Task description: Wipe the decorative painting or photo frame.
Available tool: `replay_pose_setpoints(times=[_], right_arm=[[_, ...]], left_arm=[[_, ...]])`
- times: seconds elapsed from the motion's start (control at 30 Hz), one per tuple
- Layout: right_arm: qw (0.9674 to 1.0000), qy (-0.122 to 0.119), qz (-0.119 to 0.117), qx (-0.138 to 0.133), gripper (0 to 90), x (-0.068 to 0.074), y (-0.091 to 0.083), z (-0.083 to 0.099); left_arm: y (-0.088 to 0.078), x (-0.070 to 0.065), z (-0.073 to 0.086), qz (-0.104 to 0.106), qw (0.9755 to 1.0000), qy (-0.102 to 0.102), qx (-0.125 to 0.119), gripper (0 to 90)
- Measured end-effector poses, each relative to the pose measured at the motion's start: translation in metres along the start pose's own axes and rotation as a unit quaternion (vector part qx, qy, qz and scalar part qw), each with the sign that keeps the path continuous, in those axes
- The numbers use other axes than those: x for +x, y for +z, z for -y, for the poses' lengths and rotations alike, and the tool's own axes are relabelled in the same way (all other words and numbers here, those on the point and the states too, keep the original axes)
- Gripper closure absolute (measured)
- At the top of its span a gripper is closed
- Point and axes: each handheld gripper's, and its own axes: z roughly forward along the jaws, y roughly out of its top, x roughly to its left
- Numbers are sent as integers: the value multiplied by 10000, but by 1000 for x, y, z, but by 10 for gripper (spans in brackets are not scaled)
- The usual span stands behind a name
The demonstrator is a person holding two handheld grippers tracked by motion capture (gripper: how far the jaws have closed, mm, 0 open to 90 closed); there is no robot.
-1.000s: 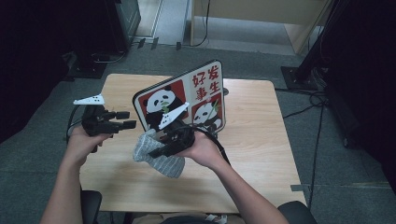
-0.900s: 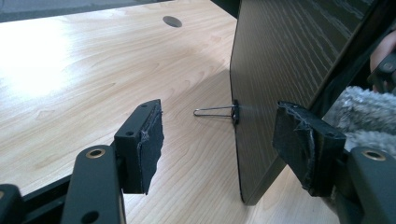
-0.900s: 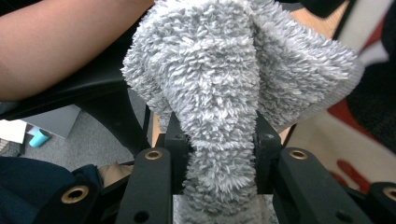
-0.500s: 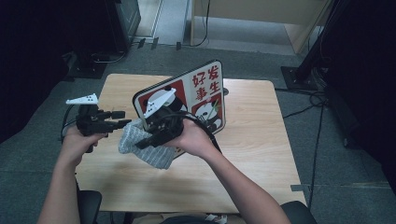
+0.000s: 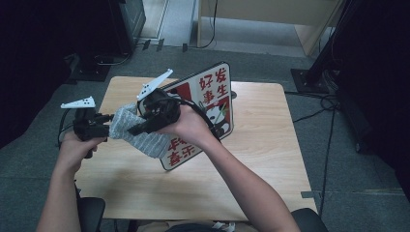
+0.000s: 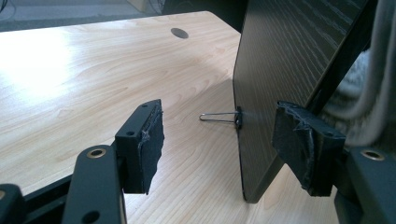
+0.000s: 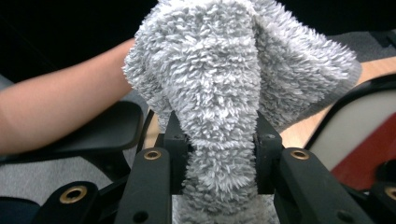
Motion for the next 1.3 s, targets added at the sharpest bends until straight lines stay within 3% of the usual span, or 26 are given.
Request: replay_pose_setpoints(times=[0.2,0.77,1.3], right_arm=[[9998,149,71,-94,672,-8,-6,-2],[9987,443,193,-180,673,-19,-13,21],[9986,461,196,-150,675,-22,-7,38]], left_arm=[[0,0,0,-15,10000,30,22,341],[0,0,0,-11,10000,47,21,341],[2,-1,1,37,10000,53,72,341]])
